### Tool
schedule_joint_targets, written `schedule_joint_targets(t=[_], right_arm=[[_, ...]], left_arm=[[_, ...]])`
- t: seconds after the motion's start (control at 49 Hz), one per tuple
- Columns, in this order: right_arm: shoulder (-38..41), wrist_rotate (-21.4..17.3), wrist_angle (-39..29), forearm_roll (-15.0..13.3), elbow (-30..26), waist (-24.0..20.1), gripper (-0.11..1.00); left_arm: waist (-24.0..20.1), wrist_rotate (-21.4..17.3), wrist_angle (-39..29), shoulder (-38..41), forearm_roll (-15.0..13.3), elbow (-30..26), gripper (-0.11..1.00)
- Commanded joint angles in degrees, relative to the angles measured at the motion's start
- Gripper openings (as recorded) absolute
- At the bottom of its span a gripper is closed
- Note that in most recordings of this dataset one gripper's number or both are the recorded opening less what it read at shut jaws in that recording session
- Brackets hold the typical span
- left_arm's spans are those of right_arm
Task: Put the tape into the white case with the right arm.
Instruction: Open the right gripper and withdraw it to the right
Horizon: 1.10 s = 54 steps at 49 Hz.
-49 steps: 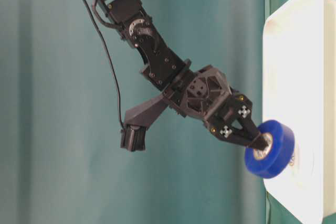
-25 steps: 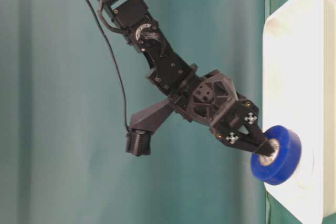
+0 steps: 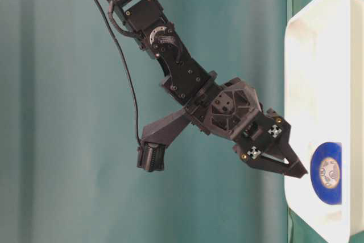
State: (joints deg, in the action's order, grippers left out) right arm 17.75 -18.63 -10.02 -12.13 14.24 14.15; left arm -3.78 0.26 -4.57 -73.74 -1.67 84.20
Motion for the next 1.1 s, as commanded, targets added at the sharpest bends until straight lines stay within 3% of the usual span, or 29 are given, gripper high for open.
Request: schedule_joint_targets(t=[0.0,0.285,0.754,1.081], right_arm=[[-1.8,0.1,0.0,-0.1,0.1,-0.1,0.59],[-11.5,0.0,-0.5,-0.1,11.2,-0.1,0.59],[-32.1,-0.1,12.0,0.0,36.6,-0.1,0.59],[-44.6,-0.3,13.3,0.3,48.3,-0.1,0.58]], left_arm=[[-0.2,0.0,0.3,0.4,0.0,-0.5,0.0],[-0.3,0.1,0.3,0.4,0.0,-0.5,0.0],[-0.3,0.1,0.3,-0.9,0.0,-0.4,0.0],[-0.3,0.1,0.2,-1.0,0.0,-0.4,0.0]])
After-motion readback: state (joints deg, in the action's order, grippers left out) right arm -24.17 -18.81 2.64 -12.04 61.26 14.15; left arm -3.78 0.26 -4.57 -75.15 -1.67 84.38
